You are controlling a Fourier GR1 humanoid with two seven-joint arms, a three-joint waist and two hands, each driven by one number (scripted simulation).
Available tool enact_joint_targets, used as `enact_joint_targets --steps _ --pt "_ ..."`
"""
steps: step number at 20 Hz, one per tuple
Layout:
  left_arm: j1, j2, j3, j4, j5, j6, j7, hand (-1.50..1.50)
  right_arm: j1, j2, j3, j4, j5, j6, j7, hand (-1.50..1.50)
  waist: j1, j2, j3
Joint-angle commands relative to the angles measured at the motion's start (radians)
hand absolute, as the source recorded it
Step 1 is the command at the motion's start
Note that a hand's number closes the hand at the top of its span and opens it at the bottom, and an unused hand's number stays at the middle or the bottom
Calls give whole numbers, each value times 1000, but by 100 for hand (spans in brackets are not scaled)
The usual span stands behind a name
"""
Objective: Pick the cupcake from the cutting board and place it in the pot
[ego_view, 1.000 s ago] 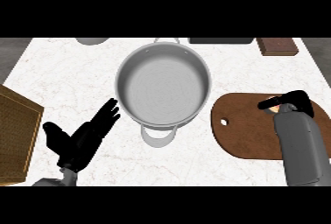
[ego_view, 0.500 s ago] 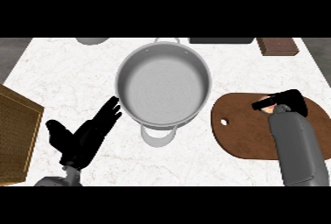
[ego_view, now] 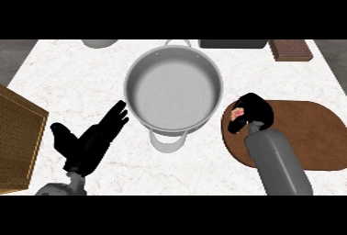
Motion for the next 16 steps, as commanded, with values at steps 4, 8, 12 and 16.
enact_joint_targets --steps 4,8,12,16 --pt "53 14 23 8 2 -13 -35 0 263 -36 305 -315 51 143 -246 150 -53 -3 3" --pt "60 23 44 -5 -2 -13 -48 0 345 -154 300 -642 112 130 -164 150 -51 2 3" --pt "69 12 26 -25 -7 -15 -33 0 426 -178 272 -930 76 174 -127 150 -39 7 4" --pt "26 17 33 -53 1 -7 28 0 339 -150 257 -1131 40 274 -51 150 -25 9 4"
